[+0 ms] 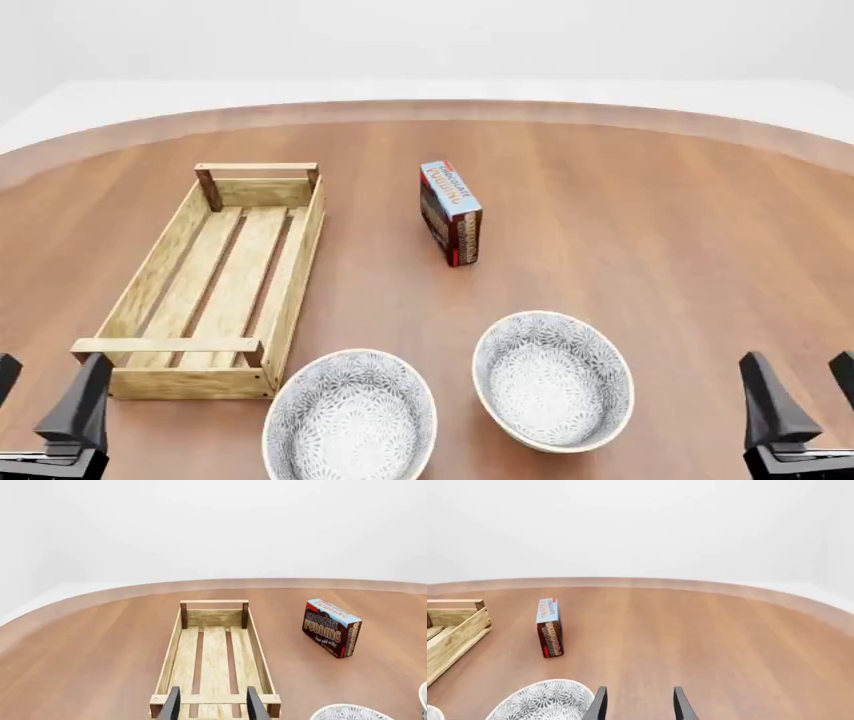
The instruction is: Stack the left bowl on the right bowl and place them in the tray.
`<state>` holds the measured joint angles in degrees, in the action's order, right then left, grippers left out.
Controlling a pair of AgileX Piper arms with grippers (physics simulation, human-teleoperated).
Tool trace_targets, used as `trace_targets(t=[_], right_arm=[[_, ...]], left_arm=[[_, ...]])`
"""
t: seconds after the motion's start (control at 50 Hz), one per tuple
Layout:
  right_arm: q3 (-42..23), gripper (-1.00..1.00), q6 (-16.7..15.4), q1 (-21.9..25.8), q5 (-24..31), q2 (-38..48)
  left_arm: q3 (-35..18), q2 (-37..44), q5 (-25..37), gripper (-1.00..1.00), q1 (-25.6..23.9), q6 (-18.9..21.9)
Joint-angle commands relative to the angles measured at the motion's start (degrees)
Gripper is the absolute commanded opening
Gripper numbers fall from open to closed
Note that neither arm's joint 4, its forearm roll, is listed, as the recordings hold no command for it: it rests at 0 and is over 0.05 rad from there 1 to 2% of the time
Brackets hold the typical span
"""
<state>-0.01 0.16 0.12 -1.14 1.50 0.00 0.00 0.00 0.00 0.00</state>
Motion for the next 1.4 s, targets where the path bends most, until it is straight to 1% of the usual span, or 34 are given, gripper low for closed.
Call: trace_targets(t=[0.02, 0.1, 0.14, 0.16, 0.2, 0.22, 0.24, 0.26, 0.3, 0.34, 0.36, 0.44, 0.5, 0.52, 0.56, 0.58, 0.6, 0.62, 0.68, 0.7, 0.72, 0.8, 0.82, 0.86, 0.88, 0.9, 0.98, 1.08, 1.1, 1.14, 1.22, 1.28, 1.3, 1.4], right_arm=[[-0.01, 1.00, 0.61, 0.45, -3.66, 4.99], [-0.01, 1.00, 1.43, 0.68, -3.78, 5.28], [0.00, 1.00, -2.38, 1.21, -8.36, 12.13], [-0.01, 1.00, -1.28, 1.70, -7.77, 11.07], [-0.32, 1.00, -1.68, 1.57, -7.73, 11.70], [-0.84, 1.00, -2.65, 2.90, -6.52, 10.76], [-1.90, 1.00, -2.44, 2.85, -4.65, 9.81], [-3.55, 1.00, -3.35, 4.97, -2.83, 9.62], [-6.66, 1.00, -4.42, 6.12, -0.26, 10.33], [-9.14, 1.00, -4.12, 8.11, -1.30, 16.14], [-11.61, 1.00, -4.02, 9.46, -0.50, 17.79], [-19.39, 1.00, -7.64, 12.08, 1.60, 24.47], [-23.87, 1.00, -10.19, 15.33, 2.61, 29.09], [-25.39, 1.00, -10.79, 16.84, 2.71, 31.21], [-27.86, 1.00, -10.31, 19.45, 2.80, 35.22], [-29.39, 1.00, -11.28, 19.46, 2.94, 36.89], [-29.41, 1.00, -11.28, 19.46, 2.94, 36.92], [-31.68, 1.00, -13.06, 21.81, 3.78, 40.17], [-33.65, 1.00, -13.71, 23.45, 4.27, 42.63], [-34.41, 1.00, -14.35, 25.03, 4.33, 43.88], [-35.02, 1.00, -15.07, 24.89, 4.44, 44.95], [-38.30, 1.00, -17.36, 28.08, 5.00, 51.07], [-39.04, 1.00, -17.50, 28.73, 5.18, 52.07], [-42.63, 1.00, -14.31, 30.73, 6.74, 55.26], [-42.66, 1.00, -14.31, 30.73, 6.75, 55.28], [-43.10, 1.00, -16.28, 31.58, 6.29, 56.38], [-44.81, 1.00, -17.18, 33.32, 6.03, 60.54], [-47.41, 1.00, -14.75, 36.88, 6.36, 67.12], [-48.21, 1.00, -13.22, 38.45, 6.73, 68.66], [-48.27, 1.00, -14.00, 38.54, 6.26, 69.94], [-49.27, 1.00, -13.43, 40.35, 5.97, 73.48], [-49.55, 1.00, -14.46, 41.10, 5.55, 75.00], [-50.45, 1.00, -13.90, 42.54, 5.81, 76.89], [-52.05, 1.00, -12.95, 44.84, 6.09, 80.66]], left_arm=[[0.00, 0.00, 0.00, 1.00, 0.00, 0.00], [0.00, 0.00, 0.00, 1.00, 0.00, 0.00], [0.00, 0.00, 0.00, 1.00, 0.00, 0.00], [0.00, 0.00, 0.00, 1.00, 0.00, 0.00], [0.00, 0.00, 0.00, 1.00, 0.00, 0.00], [0.00, 0.00, 0.00, 1.00, 0.00, 0.00], [0.00, 0.00, 0.00, 1.00, 0.00, 0.00], [0.00, 0.00, 0.00, 1.00, 0.00, 0.00], [0.00, 0.00, 0.00, 1.00, 0.00, 0.00], [0.00, 0.00, 0.00, 1.00, 0.00, 0.00], [0.00, 0.00, 0.00, 1.00, 0.00, 0.00], [0.00, 0.00, 0.00, 1.00, 0.00, 0.00], [0.00, 0.00, 0.00, 1.00, 0.00, 0.00], [0.00, 0.00, 0.00, 1.00, 0.00, 0.00], [0.00, 0.00, 0.00, 1.00, 0.00, 0.00], [0.00, 0.00, 0.00, 1.00, 0.00, 0.00], [0.00, 0.00, 0.00, 1.00, 0.00, 0.00], [0.00, 0.00, 0.00, 1.00, 0.00, 0.00], [0.00, 0.00, 0.00, 1.00, 0.00, 0.00], [0.00, 0.00, 0.00, 1.00, 0.00, 0.00], [0.00, 0.00, 0.00, 1.00, 0.00, 0.00], [0.00, 0.00, 0.00, 1.00, 0.00, 0.00], [0.00, 0.00, 0.00, 1.00, 0.00, 0.00], [0.00, 0.00, 0.00, 1.00, 0.00, 0.00], [0.00, 0.00, 0.00, 1.00, 0.00, 0.00], [0.00, 0.00, 0.00, 1.00, 0.00, 0.00], [0.00, 0.00, 0.00, 1.00, 0.00, 0.00], [0.00, 0.00, 0.00, 1.00, 0.00, 0.00], [0.00, 0.00, 0.00, 1.00, 0.00, 0.00], [0.00, 0.00, 0.00, 1.00, 0.00, 0.00], [0.00, 0.00, 0.00, 1.00, 0.00, 0.00], [0.00, 0.00, 0.00, 1.00, 0.00, 0.00], [0.00, 0.00, 0.00, 1.00, 0.00, 0.00], [0.00, 0.00, 0.00, 1.00, 0.00, 0.00]])
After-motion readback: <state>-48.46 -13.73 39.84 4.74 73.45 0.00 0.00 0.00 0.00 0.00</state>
